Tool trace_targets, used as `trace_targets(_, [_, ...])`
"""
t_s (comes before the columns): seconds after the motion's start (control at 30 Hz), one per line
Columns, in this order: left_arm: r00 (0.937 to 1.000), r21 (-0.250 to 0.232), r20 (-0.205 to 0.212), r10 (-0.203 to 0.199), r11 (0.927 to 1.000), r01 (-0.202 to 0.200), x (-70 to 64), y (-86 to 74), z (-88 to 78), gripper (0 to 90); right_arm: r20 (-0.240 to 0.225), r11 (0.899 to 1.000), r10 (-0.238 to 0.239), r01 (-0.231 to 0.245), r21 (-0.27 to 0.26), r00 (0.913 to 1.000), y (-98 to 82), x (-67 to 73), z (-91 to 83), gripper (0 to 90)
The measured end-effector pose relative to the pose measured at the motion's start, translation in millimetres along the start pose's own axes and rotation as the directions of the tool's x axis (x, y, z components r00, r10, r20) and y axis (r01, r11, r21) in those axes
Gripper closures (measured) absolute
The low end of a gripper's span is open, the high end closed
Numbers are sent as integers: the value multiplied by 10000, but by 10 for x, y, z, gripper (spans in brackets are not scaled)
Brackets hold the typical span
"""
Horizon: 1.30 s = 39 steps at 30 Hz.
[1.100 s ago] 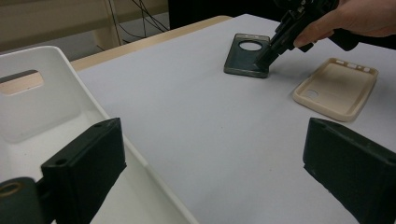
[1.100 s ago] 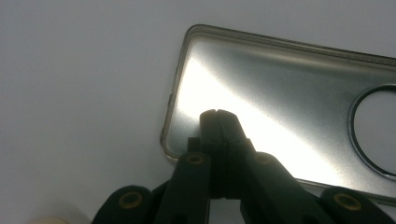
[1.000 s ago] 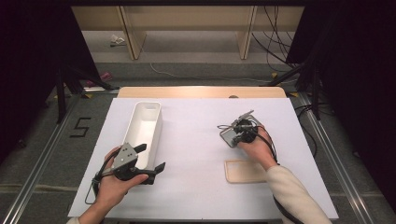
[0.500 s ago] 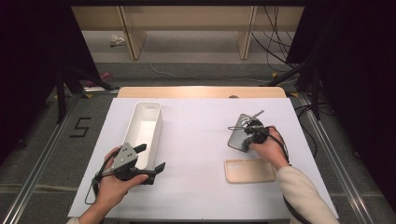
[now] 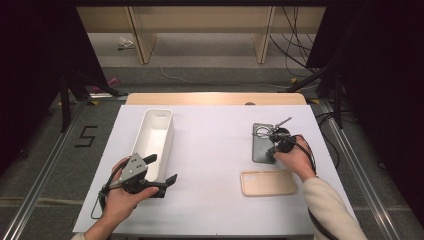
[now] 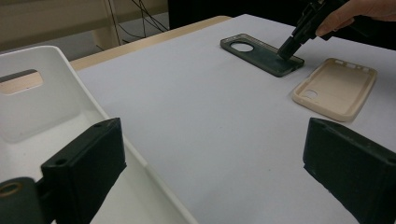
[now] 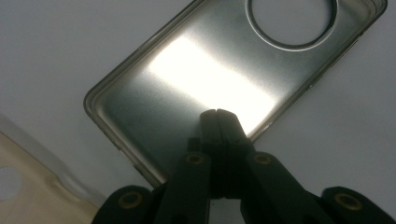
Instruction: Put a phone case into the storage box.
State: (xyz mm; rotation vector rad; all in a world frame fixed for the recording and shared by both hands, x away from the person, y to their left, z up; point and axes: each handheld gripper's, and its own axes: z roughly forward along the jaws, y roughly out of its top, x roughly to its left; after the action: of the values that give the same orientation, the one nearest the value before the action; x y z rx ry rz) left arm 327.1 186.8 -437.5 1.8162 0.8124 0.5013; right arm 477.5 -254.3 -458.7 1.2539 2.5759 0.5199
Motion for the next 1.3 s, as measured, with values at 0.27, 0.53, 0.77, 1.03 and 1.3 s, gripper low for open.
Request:
trace_targets(0.27, [10000, 4, -2, 4, 10000, -4, -2, -1, -1, 54, 45, 10000, 17, -17, 31, 10000, -19, -29, -9, 900])
trace_targets(0.53, [10000, 14, -10, 27, 10000, -27, -2, 0, 0, 54, 57, 10000, 63, -63, 22, 10000, -37, -56, -16, 900])
trace_targets(0.77, [10000, -1, -11, 23, 10000, -23, -2, 0, -2, 54, 70, 10000, 59, -59, 26, 10000, -38, -59, -17, 900])
trace_targets(1.03, [10000, 0, -2, 41, 10000, -41, -2, 1, -1, 54, 102, 9999, 94, -95, 34, 9999, -43, -68, -20, 900])
trace_targets(1.3, [10000, 9, 2, 13, 10000, -13, -2, -1, 1, 53, 439, 9926, -1149, 1164, -345, 9924, -2, -47, -111, 695])
